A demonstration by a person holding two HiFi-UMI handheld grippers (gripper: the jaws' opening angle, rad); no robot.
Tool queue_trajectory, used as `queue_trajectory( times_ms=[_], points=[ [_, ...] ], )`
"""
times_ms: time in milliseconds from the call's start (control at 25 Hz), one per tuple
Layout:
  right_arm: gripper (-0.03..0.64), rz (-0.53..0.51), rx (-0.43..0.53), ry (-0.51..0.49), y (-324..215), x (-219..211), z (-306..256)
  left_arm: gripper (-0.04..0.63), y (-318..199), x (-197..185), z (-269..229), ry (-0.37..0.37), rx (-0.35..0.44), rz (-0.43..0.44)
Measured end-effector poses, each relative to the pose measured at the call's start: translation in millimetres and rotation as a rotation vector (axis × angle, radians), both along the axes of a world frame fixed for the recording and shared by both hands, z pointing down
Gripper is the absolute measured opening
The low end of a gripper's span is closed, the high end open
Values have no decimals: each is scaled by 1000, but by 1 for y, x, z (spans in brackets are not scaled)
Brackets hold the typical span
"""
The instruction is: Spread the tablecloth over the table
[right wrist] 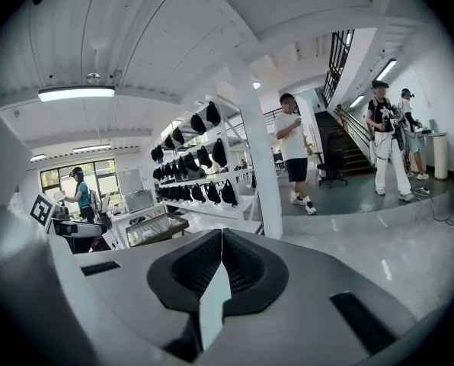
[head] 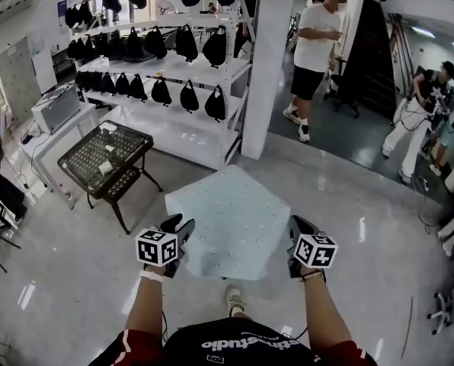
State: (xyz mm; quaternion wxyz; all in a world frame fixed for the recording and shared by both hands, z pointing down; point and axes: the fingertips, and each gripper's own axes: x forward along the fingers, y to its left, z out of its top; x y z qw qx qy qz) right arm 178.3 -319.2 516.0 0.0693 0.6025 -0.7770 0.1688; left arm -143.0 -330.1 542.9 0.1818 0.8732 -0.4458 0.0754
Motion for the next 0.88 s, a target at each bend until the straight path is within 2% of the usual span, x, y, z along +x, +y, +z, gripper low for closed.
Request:
queue_trajectory(
  times_ms=[160,400,680,880],
  points=[
    [28,-17,49,5,6,-5,-26,190,2,11,-33,14,70,18],
    [28,-31,113,-11,13,-9,-61,116,14,26,-72,24,143,45],
    [28,-41,193,-4,24,-23,-99,54,27,31,-118,34,239,28],
    [28,-34,238,-10,36,-25,-121,25,32,27,-145,36,307,-27]
  ],
)
